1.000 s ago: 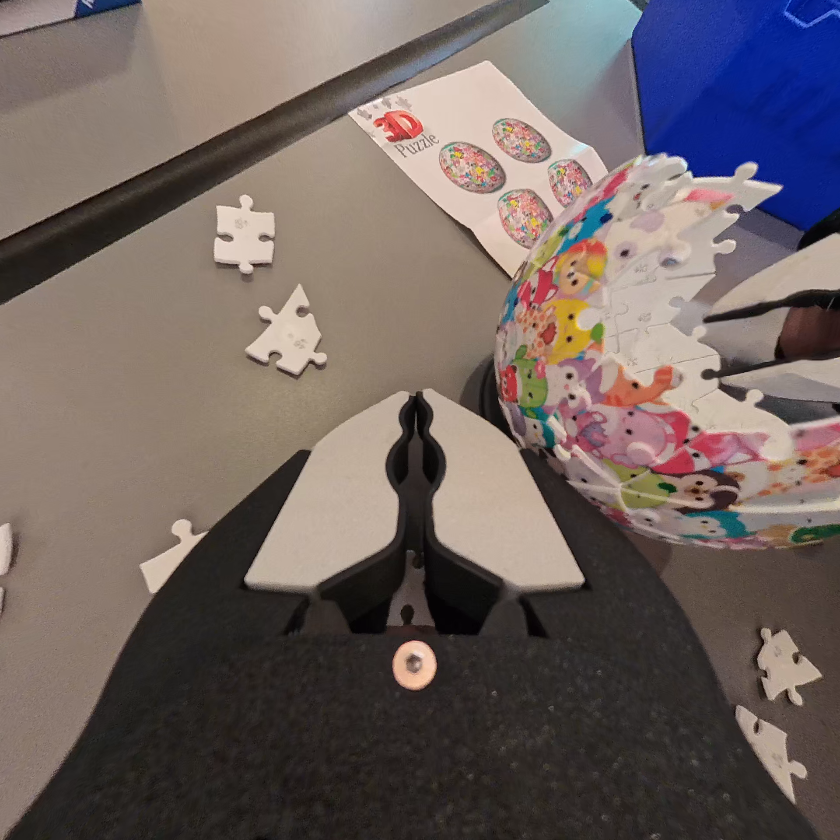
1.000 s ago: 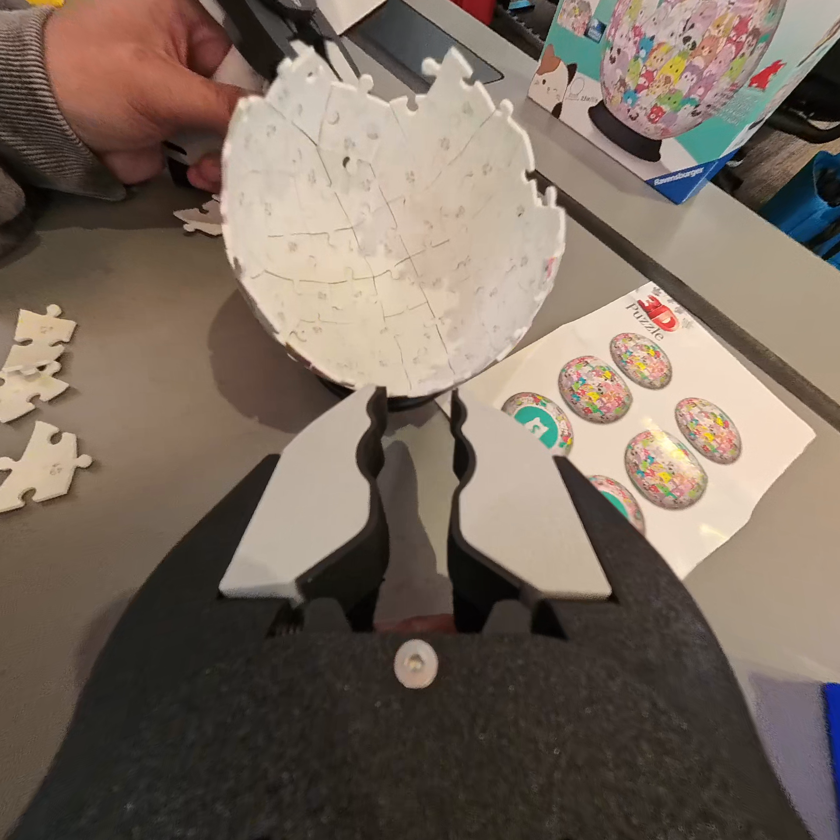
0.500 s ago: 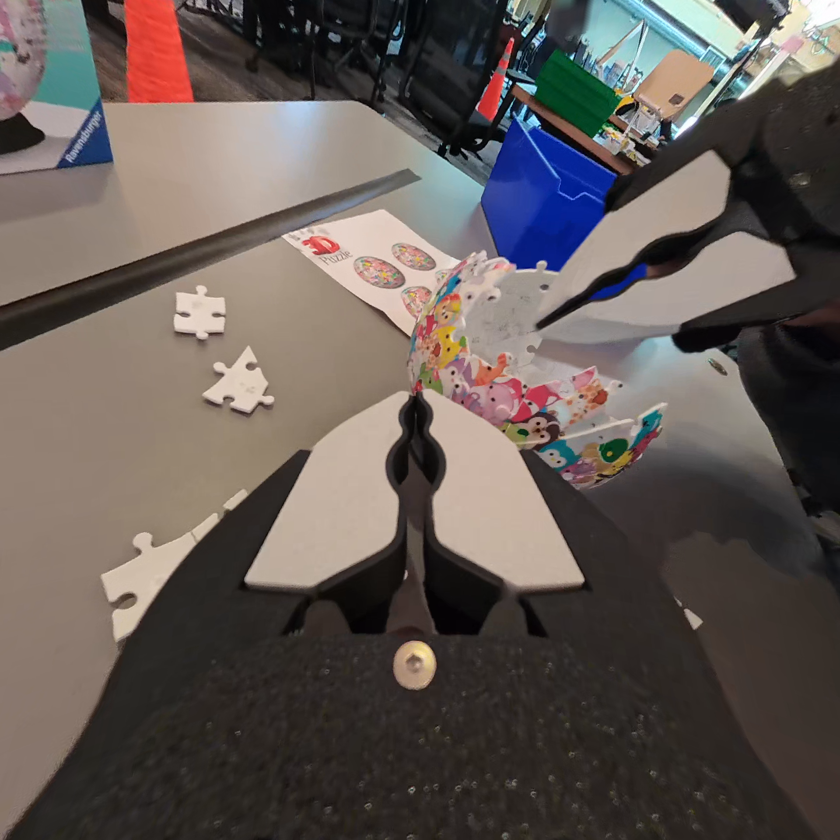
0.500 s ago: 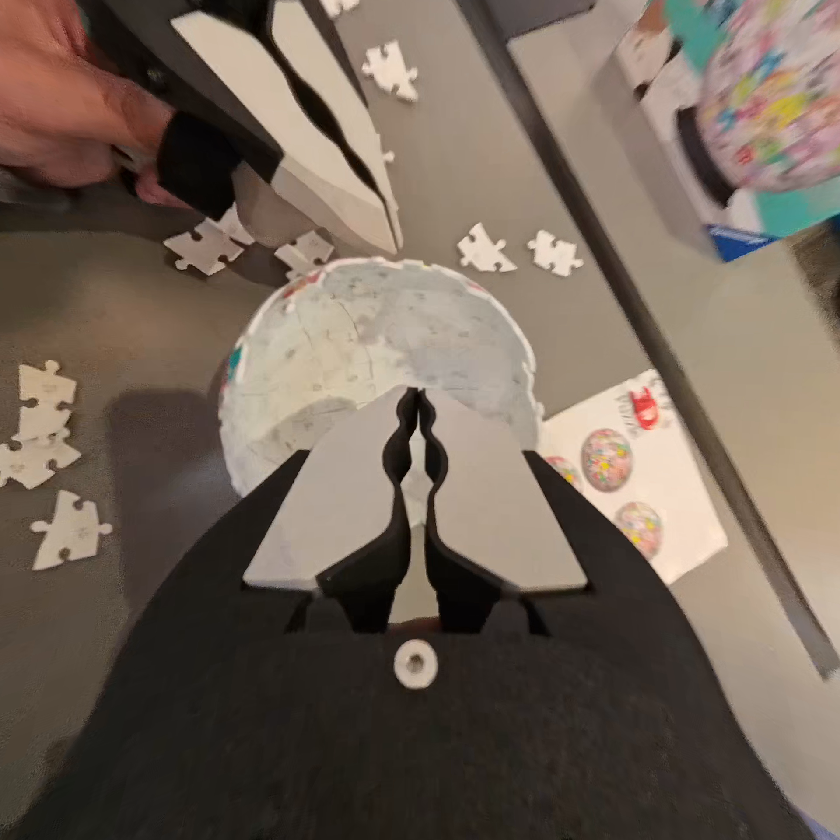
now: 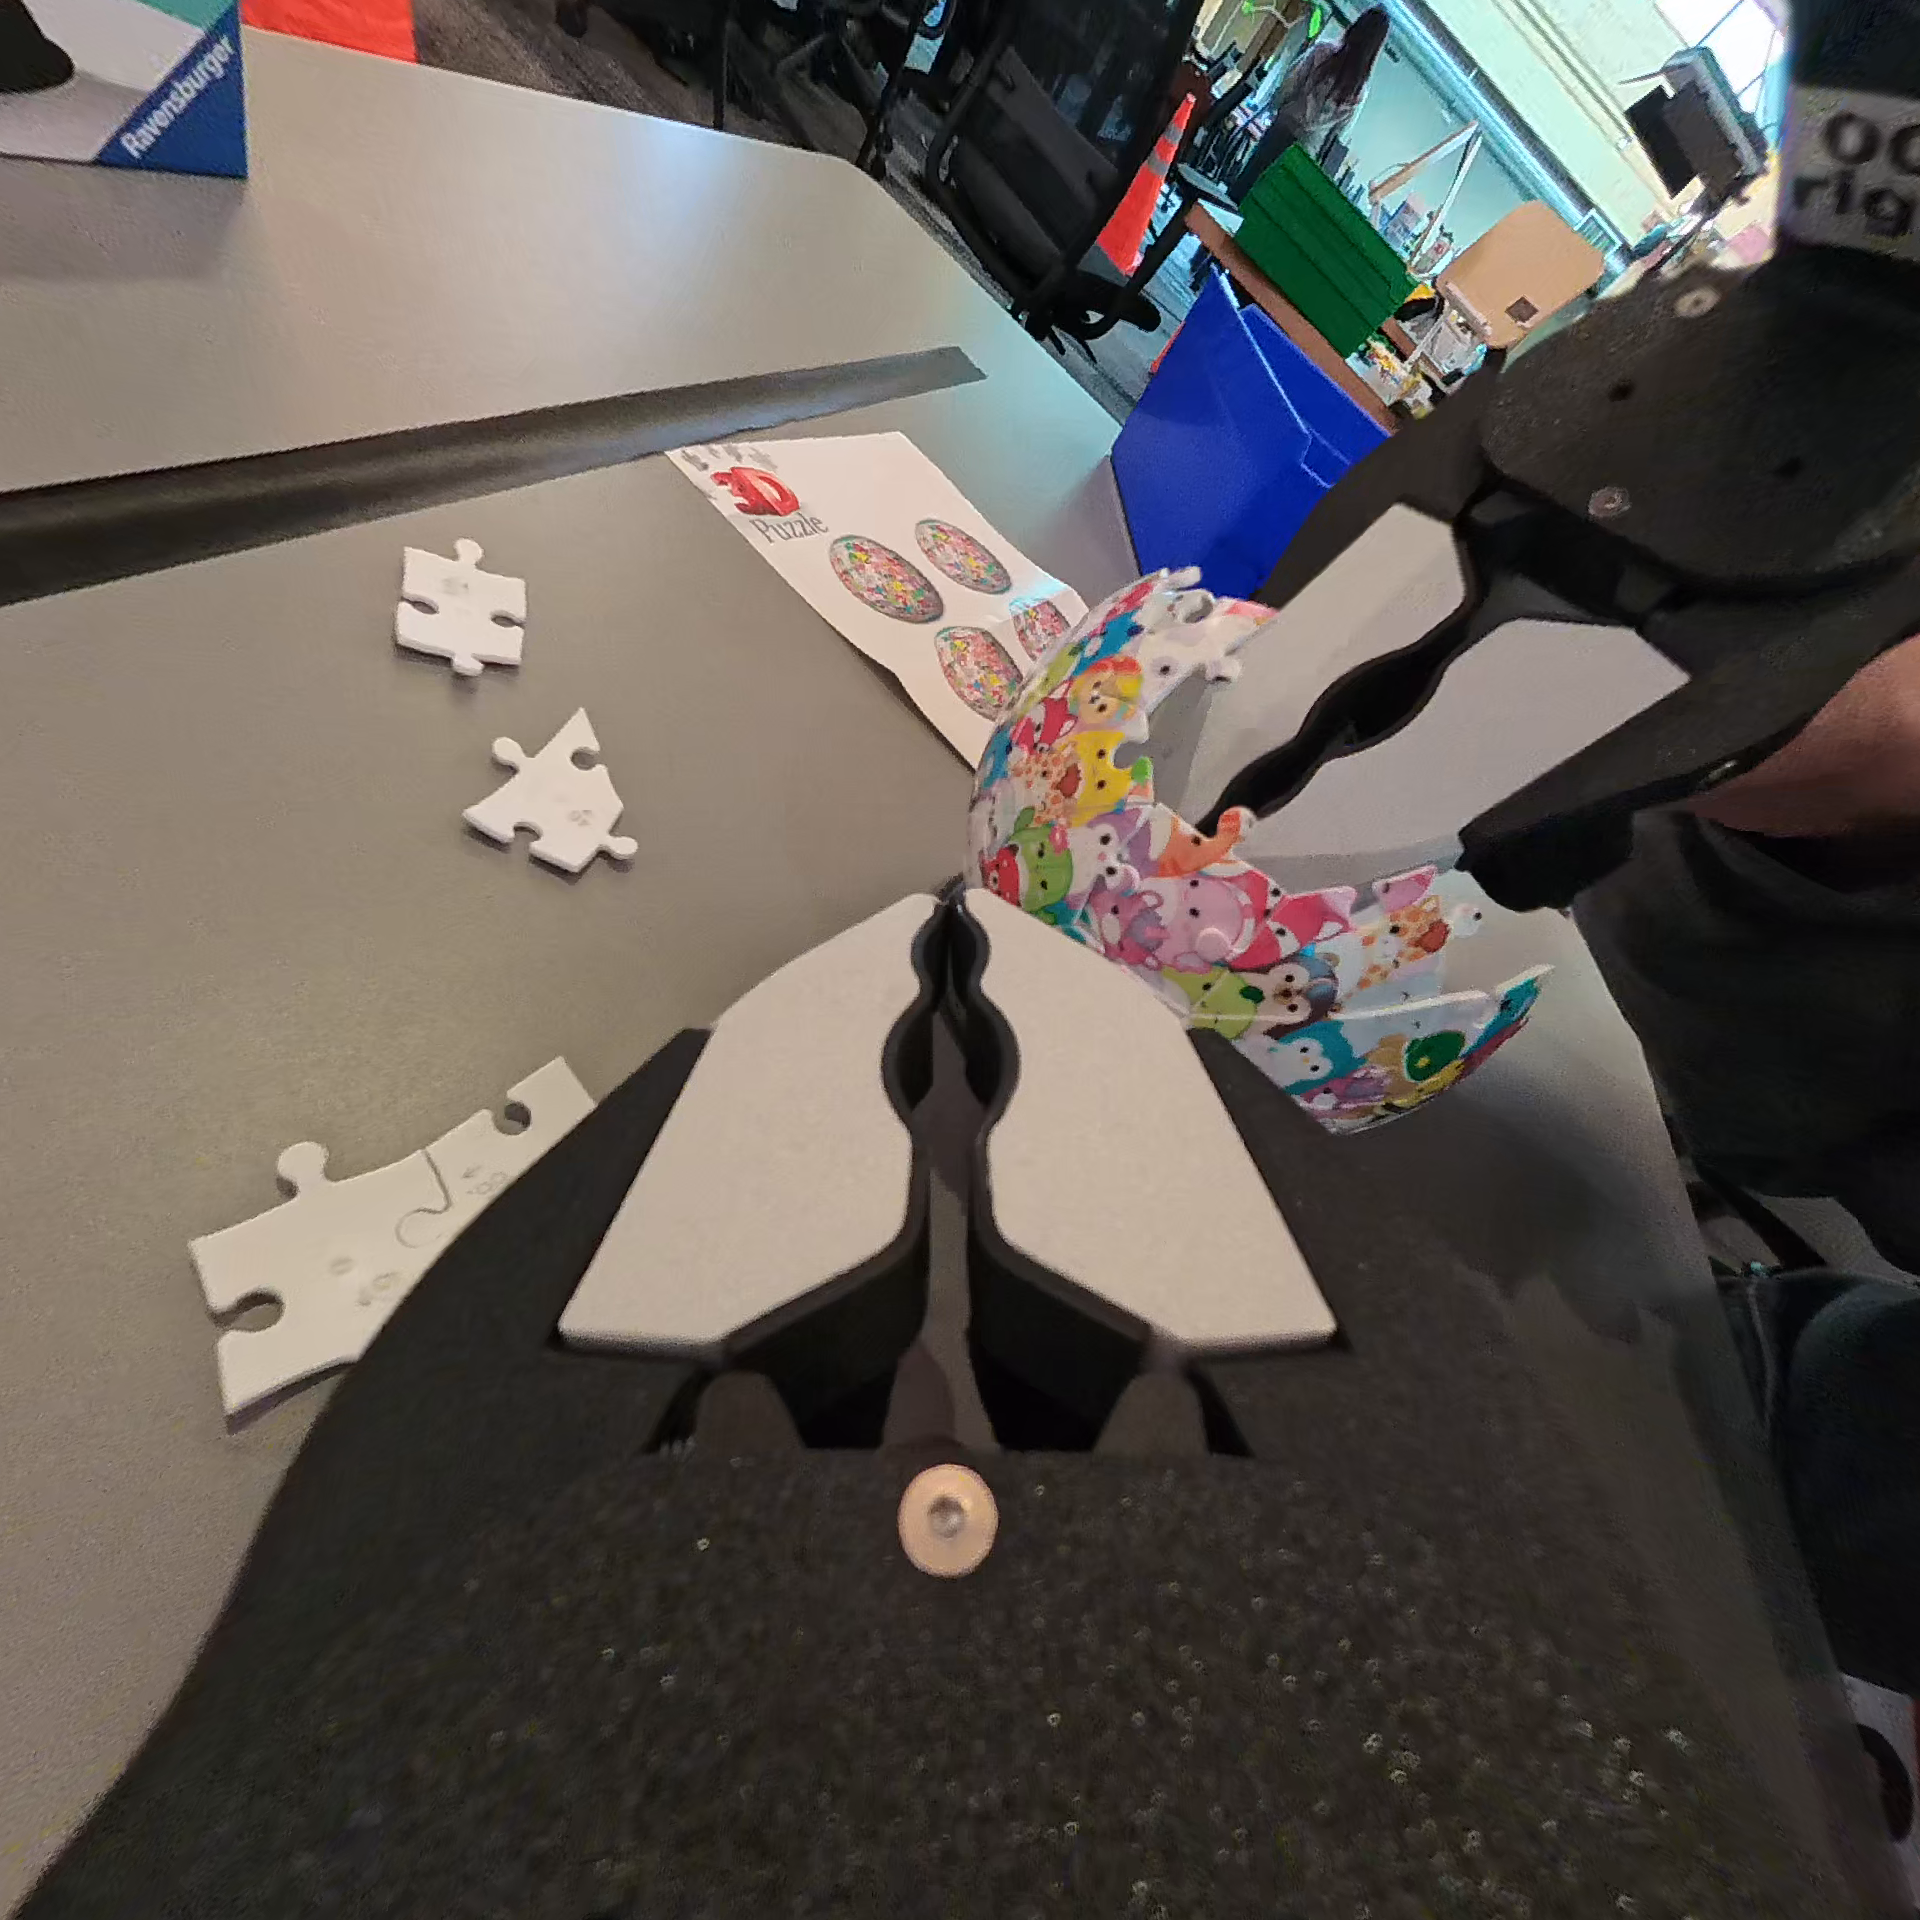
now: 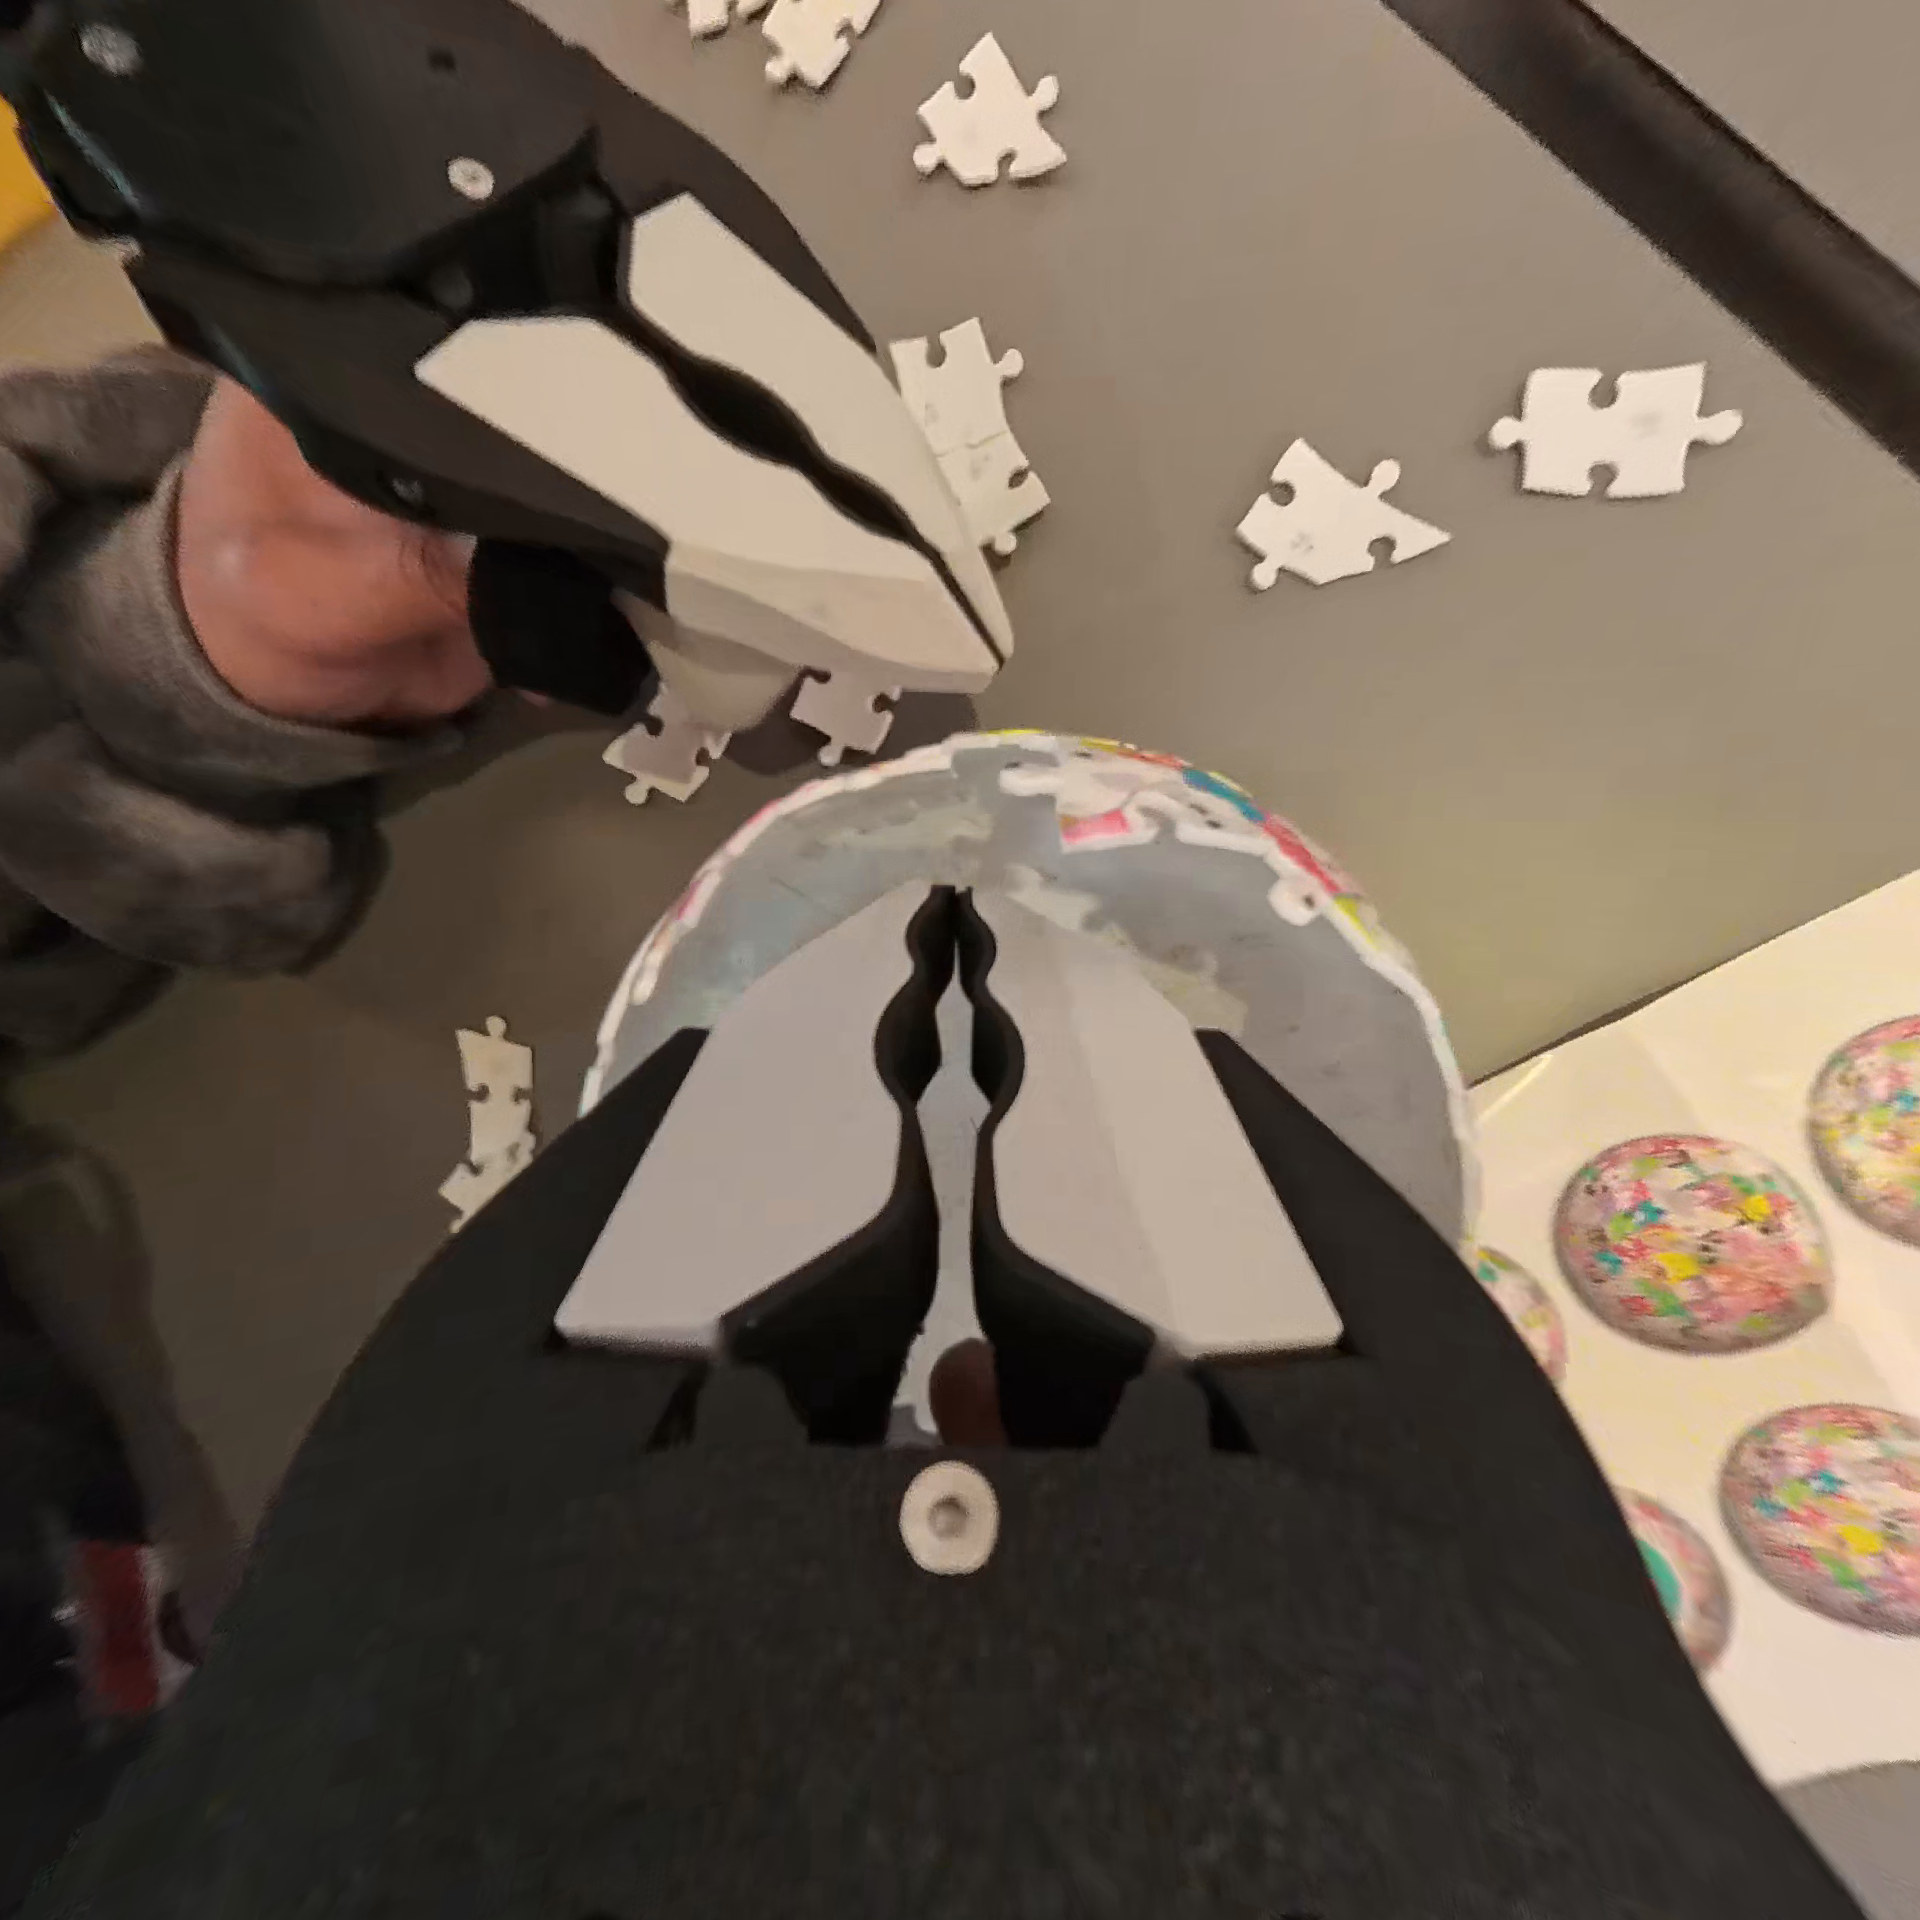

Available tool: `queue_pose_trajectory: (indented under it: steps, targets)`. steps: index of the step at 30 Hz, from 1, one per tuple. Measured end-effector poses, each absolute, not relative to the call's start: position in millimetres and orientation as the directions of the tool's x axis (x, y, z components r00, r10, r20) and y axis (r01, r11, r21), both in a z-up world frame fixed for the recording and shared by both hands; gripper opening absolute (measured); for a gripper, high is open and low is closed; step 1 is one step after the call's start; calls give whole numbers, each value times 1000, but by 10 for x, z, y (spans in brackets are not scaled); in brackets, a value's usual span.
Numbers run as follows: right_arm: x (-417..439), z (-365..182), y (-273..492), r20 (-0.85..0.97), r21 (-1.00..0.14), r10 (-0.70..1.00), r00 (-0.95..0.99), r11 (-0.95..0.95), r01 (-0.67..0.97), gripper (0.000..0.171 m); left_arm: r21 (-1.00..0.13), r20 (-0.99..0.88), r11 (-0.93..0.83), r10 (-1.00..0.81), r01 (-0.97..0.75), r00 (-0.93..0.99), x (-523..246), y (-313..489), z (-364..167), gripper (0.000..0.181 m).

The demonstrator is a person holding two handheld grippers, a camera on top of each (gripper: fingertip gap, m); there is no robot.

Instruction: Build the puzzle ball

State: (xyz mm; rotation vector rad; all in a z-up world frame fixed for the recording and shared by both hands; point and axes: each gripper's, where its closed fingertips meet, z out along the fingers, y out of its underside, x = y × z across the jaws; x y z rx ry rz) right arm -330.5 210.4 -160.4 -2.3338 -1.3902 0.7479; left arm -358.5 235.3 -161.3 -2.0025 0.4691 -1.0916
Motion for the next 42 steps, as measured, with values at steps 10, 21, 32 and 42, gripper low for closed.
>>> queue_pose_trajectory:
  steps: [10, 21, 32, 42]
  targets:
    - [-3373, -1710, 2137, -179, -540, 908, 378, -412, 734, 0, -781, 512, -625, -654, -17, 557, -3470, 2318, -1671, 0]
    - [-3479, -1706, 2078, -232, -596, 917, 324, -397, 698, 0, -781, 495, -622, -664, -47, 561, -3439, 2300, -1698, 0]
    - [-3321, -1473, 2062, -194, -613, 918, 345, -388, 688, 0, -783, 515, -622, -653, -4, 554, -3481, 2322, -1657, 0]
    - [-2828, -1054, 2187, 222, -649, 940, 259, -56, 758, 33, -821, 481, -571, -676, 15, 558, -3507, 2324, -1569, 0]
